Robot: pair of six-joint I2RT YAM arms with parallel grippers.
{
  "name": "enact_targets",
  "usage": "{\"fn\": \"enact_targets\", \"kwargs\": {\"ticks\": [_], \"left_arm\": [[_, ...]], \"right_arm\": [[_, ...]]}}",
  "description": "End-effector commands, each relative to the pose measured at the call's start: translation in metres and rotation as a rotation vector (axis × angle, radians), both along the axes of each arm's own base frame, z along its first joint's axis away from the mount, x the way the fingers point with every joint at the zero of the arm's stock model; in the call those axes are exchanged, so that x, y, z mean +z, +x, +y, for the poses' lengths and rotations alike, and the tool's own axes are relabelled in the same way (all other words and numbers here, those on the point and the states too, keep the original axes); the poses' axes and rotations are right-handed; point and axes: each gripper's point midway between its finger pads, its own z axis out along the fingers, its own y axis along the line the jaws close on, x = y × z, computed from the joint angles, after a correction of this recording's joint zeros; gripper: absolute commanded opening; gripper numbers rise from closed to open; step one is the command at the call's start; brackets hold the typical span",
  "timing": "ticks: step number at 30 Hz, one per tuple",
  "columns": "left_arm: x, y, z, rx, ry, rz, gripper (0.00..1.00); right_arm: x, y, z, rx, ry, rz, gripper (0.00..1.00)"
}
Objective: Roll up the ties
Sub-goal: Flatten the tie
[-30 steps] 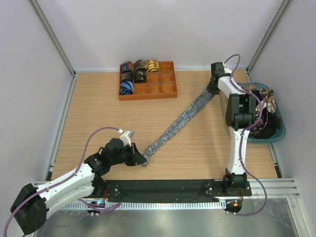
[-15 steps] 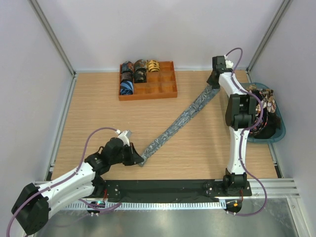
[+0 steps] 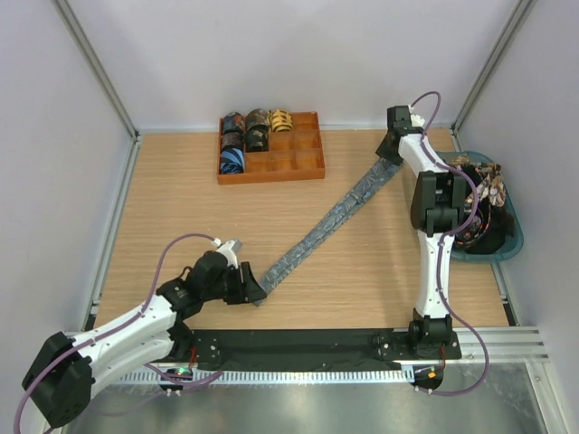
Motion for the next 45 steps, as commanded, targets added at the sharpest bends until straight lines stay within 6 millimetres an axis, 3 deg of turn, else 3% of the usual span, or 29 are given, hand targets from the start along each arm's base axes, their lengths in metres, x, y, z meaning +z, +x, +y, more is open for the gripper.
{"fn": "enact_targets", "kwargs": {"ticks": [1, 7, 9, 11, 13, 14, 16, 17, 18, 21, 22, 24, 28, 32, 45], "left_arm": [[0.015, 0.007, -0.004, -0.003, -0.017, -0.027, 0.52], [0.028, 0.025, 0.013, 0.103, 0.048, -0.108, 0.59], [0.032, 0.031, 0.019, 0.137, 0.068, -0.129, 0.6], [0.032, 0.039, 0.025, 0.171, 0.099, -0.162, 0.63], [0.032, 0.044, 0.028, 0.178, 0.131, -0.176, 0.63], [0.035, 0.049, 0.031, 0.182, 0.158, -0.202, 0.63], [0.036, 0.055, 0.032, 0.188, 0.185, -0.218, 0.64], [0.042, 0.06, 0.03, 0.188, 0.183, -0.237, 0.65], [0.044, 0.063, 0.03, 0.178, 0.193, -0.259, 0.66], [0.049, 0.073, 0.02, 0.144, 0.195, -0.286, 0.72], [0.052, 0.076, 0.016, 0.134, 0.185, -0.297, 0.75], [0.05, 0.08, 0.008, 0.104, 0.19, -0.289, 0.81], [0.045, 0.089, -0.001, 0.073, 0.2, -0.293, 0.83], [0.039, 0.092, -0.01, 0.028, 0.188, -0.304, 0.82], [0.037, 0.092, -0.01, -0.007, 0.196, -0.35, 0.8]], "right_arm": [[0.035, 0.001, -0.002, -0.008, -0.004, -0.062, 0.46], [0.042, -0.021, 0.012, 0.069, 0.018, -0.059, 0.51], [0.047, -0.034, 0.021, 0.109, 0.032, -0.067, 0.57], [0.037, -0.047, 0.027, 0.131, 0.059, -0.068, 0.59], [0.051, -0.053, 0.037, 0.154, 0.094, -0.114, 0.58], [0.041, -0.064, 0.04, 0.157, 0.098, -0.088, 0.58], [0.046, -0.074, 0.044, 0.16, 0.094, -0.087, 0.63], [0.037, -0.085, 0.048, 0.161, 0.092, -0.058, 0.67], [0.044, -0.09, 0.052, 0.164, 0.092, -0.068, 0.7], [0.035, -0.11, 0.069, 0.166, 0.092, -0.051, 0.82], [0.039, -0.116, 0.071, 0.136, 0.099, -0.049, 0.95], [0.035, -0.124, 0.086, 0.149, 0.111, -0.032, 0.96], [0.031, -0.14, 0.098, 0.094, 0.088, 0.018, 0.97], [0.022, -0.134, 0.105, 0.092, 0.111, 0.034, 0.95], [0.007, -0.106, 0.093, 0.043, 0.025, 0.088, 0.92]]}}
